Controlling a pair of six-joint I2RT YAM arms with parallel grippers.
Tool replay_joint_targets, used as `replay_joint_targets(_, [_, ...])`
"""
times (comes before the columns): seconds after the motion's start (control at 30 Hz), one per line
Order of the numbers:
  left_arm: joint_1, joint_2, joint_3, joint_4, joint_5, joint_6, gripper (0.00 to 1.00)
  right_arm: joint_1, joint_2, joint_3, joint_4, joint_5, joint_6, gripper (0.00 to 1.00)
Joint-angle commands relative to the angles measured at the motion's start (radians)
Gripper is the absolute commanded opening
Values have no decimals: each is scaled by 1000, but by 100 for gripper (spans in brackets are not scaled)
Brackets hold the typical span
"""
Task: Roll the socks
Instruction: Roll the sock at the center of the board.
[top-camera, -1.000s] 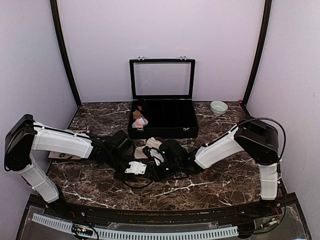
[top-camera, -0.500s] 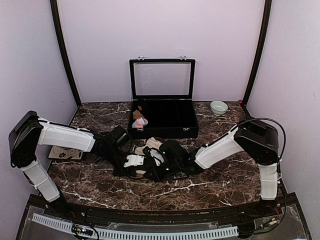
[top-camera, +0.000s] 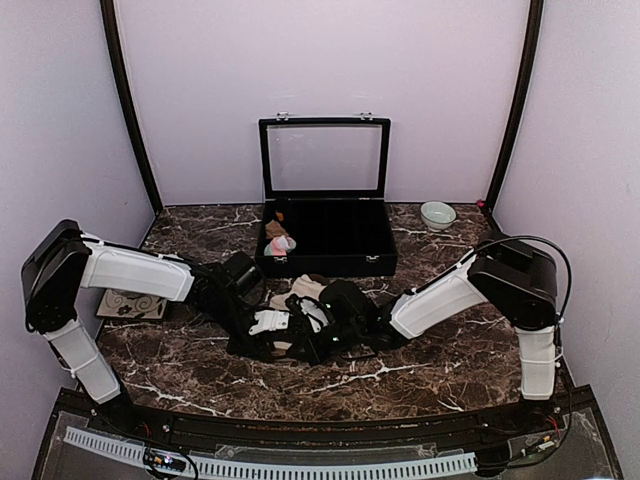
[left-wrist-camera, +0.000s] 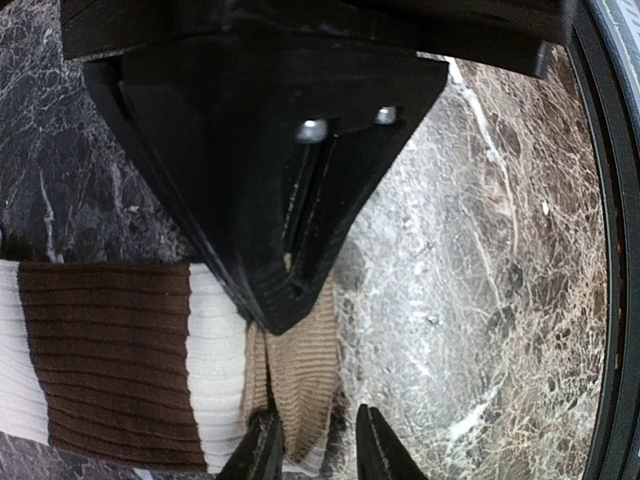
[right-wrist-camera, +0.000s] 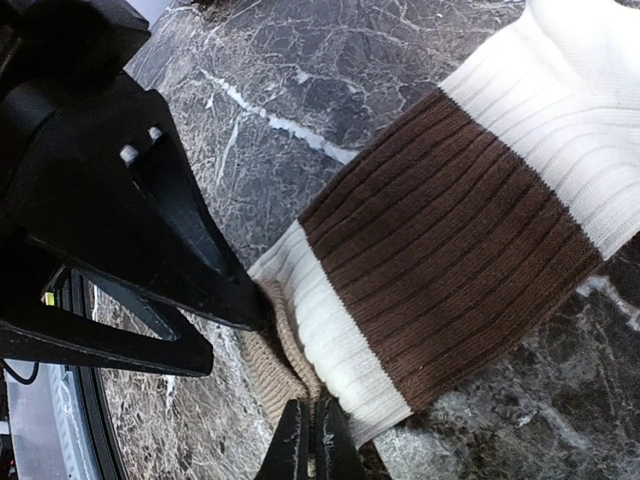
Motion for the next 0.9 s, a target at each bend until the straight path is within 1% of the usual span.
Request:
replay_joint_targets(0.0, [6,13,26,-28,10,-5,29,7,40,-47,-99,-12,7,0])
replay_joint_targets(0.07, [8,16,34,-30,14,-4,26,7,36,-51,-92,-16,9,0])
replay_joint_targets(0.2, [8,37,46,-30,5,-8,17,9,30,-55,-80,-27,10,0])
replay_joint_targets(0.33, [9,43,49,-31,-22,-8,0,9,22,-60,-72,-30,10,0])
replay_joint_targets(0.43, [10,43,55,-54,-23,-2,0,7,18,-64,-67,-28,16,0])
replay_joint_targets(0.47, [10,43,56,-60,-21,0,0,7,18,-67,-66,-25,21,1])
replay_joint_targets(0.5, [11,42,55,-65,-19,1,0,6,15,-67,-63,-22,26,6])
replay_joint_targets(0.6, [11,35,54,-74,-15,0,0,-3,-3,-91,-21,-23,49,13])
replay_joint_targets(0.77, [11,21,52,-87,-3,-5,0,-41,-59,-151,70,-40,97,32])
replay_joint_targets(0.87, [11,13,43,-86,-2,-5,0,-65,-90,-202,134,-56,130,34])
